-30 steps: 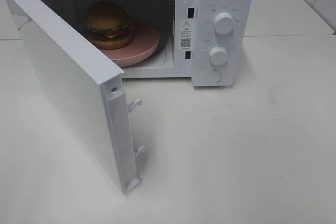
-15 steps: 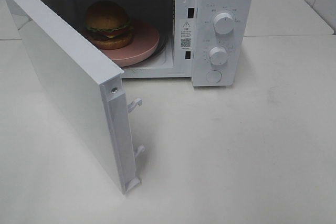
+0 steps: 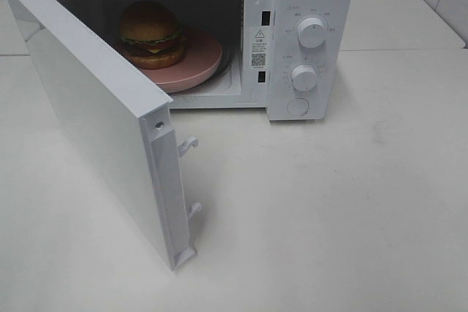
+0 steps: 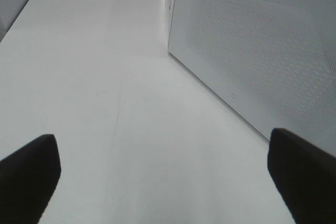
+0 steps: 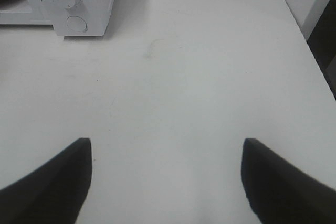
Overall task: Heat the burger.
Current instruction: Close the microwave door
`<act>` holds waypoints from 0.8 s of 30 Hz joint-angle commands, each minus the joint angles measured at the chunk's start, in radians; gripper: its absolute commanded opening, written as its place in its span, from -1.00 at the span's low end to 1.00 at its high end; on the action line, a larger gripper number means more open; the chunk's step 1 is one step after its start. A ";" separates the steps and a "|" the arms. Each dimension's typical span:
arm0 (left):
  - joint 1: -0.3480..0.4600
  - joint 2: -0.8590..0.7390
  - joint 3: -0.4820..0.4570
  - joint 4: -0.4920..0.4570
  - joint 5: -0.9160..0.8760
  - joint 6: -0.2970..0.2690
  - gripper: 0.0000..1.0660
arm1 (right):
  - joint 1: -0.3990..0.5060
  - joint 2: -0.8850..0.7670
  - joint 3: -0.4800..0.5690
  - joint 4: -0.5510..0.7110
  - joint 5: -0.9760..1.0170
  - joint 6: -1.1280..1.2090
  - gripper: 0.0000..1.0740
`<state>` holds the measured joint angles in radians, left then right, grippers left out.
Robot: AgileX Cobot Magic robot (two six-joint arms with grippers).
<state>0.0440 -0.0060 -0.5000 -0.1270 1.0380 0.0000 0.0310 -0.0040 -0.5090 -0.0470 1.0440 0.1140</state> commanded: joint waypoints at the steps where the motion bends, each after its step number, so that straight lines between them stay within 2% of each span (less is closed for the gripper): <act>1: 0.002 -0.019 0.002 -0.006 -0.005 0.000 0.88 | -0.008 -0.025 0.002 0.001 -0.007 -0.007 0.40; 17: 0.002 -0.017 -0.007 -0.017 -0.018 0.000 0.87 | -0.008 -0.025 0.002 0.001 -0.007 -0.007 0.40; 21: 0.002 0.019 -0.029 -0.014 -0.060 0.000 0.76 | -0.008 -0.025 0.002 0.001 -0.007 -0.007 0.40; 24: 0.002 0.062 -0.029 -0.015 -0.087 0.000 0.61 | -0.008 -0.025 0.002 0.001 -0.007 -0.007 0.40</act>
<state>0.0440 0.0230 -0.5220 -0.1390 0.9920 0.0000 0.0310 -0.0040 -0.5090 -0.0470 1.0440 0.1140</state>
